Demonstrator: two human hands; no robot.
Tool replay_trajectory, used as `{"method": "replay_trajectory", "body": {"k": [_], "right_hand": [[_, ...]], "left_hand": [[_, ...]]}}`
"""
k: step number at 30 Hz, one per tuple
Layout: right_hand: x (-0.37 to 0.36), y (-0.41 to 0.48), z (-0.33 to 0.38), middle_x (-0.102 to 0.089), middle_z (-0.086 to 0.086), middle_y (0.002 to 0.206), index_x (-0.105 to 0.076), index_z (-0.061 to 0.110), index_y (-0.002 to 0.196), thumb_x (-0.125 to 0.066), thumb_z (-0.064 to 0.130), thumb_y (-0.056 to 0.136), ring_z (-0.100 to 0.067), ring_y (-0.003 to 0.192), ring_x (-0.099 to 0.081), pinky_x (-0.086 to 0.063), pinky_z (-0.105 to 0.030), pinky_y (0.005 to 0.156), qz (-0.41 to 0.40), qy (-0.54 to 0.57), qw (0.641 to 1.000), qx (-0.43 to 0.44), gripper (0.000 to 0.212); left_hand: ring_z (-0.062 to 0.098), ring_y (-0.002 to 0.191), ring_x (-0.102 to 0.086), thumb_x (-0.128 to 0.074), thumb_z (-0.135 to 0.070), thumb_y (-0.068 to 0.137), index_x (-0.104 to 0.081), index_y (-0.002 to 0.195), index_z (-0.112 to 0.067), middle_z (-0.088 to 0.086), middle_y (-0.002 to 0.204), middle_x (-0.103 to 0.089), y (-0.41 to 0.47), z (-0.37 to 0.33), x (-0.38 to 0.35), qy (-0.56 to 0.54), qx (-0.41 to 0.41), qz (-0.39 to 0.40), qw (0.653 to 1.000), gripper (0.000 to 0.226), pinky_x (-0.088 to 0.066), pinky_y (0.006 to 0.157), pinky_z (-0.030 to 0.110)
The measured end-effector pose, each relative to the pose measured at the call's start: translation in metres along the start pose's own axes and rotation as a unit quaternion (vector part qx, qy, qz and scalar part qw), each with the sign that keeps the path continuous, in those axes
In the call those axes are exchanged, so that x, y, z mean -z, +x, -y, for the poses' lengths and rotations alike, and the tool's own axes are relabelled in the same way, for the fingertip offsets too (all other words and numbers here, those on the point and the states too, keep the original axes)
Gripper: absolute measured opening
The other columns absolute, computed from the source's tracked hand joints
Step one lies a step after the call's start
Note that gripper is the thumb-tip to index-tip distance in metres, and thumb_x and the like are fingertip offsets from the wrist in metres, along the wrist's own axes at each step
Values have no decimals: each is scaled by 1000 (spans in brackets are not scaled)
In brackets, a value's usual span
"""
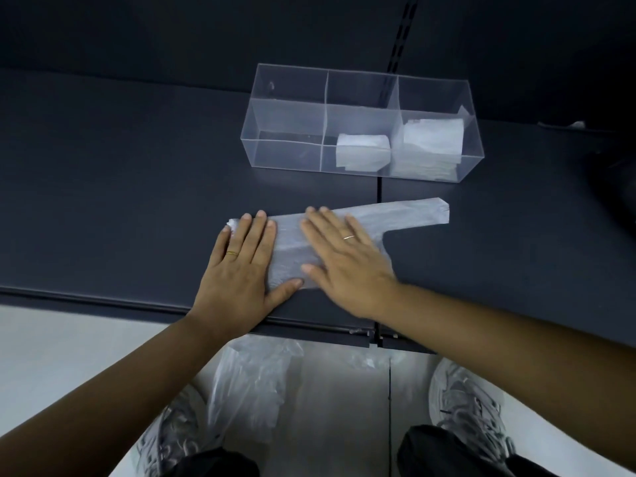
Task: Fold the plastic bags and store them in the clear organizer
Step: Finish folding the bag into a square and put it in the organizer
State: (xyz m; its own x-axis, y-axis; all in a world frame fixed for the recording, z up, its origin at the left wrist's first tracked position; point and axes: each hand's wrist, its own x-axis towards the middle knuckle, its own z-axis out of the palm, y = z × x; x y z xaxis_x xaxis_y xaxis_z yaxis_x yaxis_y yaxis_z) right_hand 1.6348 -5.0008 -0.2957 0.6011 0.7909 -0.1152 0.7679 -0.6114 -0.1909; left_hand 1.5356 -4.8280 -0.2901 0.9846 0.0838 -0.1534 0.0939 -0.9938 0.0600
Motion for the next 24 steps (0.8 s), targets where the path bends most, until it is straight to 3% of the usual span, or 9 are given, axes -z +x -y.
{"method": "replay_trajectory", "body": {"k": [6,8,11,13,16,18,21,24], "right_hand": [[6,-39,-80,7,2,161,5,23,152,-6,52,96,-13,147,11,9,-35,119,14,-59,993,-98,64],[10,-46,-92,3,0,162,1,21,153,-13,50,96,-15,148,7,8,-35,119,0,-56,991,-124,66],[16,-51,-94,-10,-5,160,-17,17,152,-39,42,98,-20,147,-6,1,-37,119,-67,11,989,-133,63],[21,-58,-87,-32,-2,149,-41,18,140,-57,39,92,-21,137,-27,-15,-33,112,-115,82,986,-92,55],[22,-67,-78,-49,2,116,-63,21,107,-75,35,78,-18,108,-45,-27,-29,89,-120,105,987,-14,35],[21,-67,-74,-53,0,100,-68,18,95,-79,25,76,-18,96,-48,-29,-30,79,-116,102,988,-8,24],[22,-61,-70,-55,-3,90,-68,14,83,-75,15,81,-22,87,-53,-33,-32,77,-120,96,988,-13,7],[26,-56,-69,-53,1,91,-65,14,83,-67,14,87,-18,89,-52,-35,-31,82,-65,117,991,-31,5]], "left_hand": [[27,146,-15,-13,-81,82,-19,150,-3,16,158,-19,-10,22,-2,-1,22,0,1000,104,-12,118,50],[27,146,-14,-14,-83,80,-18,150,-2,15,158,-18,-14,28,-2,-10,30,6,999,107,-11,118,51],[21,147,3,-9,-91,68,-4,152,-7,10,161,-2,-16,29,0,-40,60,1,997,119,2,119,46],[20,147,10,-11,-93,65,0,152,-8,8,161,4,-15,20,5,-64,59,-20,996,122,5,119,44],[17,148,2,-26,-82,76,-13,152,-9,6,160,-7,-14,-3,14,-114,-29,-51,992,106,4,120,37],[8,147,6,-28,-78,81,-16,152,-14,1,160,-8,-12,-20,13,-151,-91,-35,984,96,8,118,27],[2,143,17,-30,-72,84,-5,153,-19,-5,161,3,-7,-38,5,-150,-128,11,980,90,14,115,21],[8,146,4,-38,-65,88,-10,153,-16,-3,161,-4,-3,-45,0,-129,-116,0,985,86,5,118,25]]}}
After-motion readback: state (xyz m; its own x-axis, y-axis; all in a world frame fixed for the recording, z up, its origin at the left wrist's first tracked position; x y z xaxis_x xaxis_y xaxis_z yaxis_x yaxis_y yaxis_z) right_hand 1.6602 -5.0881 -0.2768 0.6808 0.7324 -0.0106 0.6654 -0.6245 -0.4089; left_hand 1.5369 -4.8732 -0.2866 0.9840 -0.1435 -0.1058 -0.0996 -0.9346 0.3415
